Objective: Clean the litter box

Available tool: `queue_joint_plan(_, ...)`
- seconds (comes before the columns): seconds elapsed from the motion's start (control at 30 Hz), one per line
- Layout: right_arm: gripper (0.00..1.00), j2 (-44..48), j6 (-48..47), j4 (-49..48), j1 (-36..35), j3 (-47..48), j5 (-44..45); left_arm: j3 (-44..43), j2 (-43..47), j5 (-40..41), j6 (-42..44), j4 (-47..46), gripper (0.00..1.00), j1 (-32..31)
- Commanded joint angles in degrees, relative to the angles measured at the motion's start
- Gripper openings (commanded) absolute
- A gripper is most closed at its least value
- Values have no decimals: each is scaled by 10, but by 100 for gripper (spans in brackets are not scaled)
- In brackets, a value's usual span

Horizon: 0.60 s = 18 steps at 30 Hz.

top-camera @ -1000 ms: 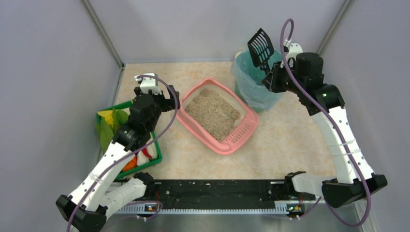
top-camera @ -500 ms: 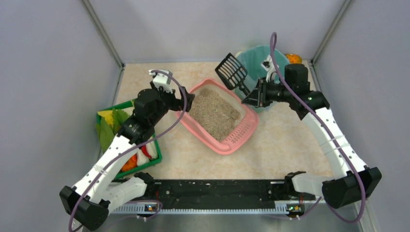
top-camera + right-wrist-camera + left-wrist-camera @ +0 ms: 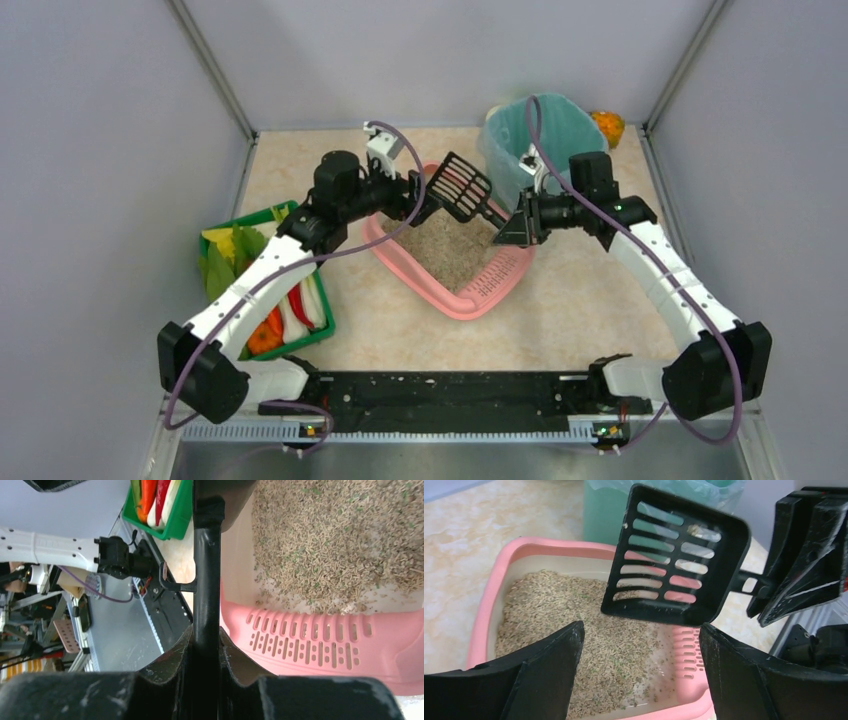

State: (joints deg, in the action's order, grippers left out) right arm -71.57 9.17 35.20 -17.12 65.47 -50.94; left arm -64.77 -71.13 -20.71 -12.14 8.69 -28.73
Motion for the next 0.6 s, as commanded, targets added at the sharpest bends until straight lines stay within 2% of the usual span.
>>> queue_joint_plan(0.0, 0, -10, -48, -17, -6, -8, -45, -44, -18, -75, -10, -38, 89, 13)
queue_joint_plan(0.2, 0, -13, -59, -17, -14, -10, -62, -66, -47, -154, -6, -33, 89, 55)
queue_joint_plan(0.37, 0, -15, -62, -17, -24, -7, -72, -49, -51, -192, 4, -66, 88, 86)
queue_joint_plan(0.57, 0, -21, -65, -18, -38, -4, -75, -63, -83, -284, -13, -90, 75, 107)
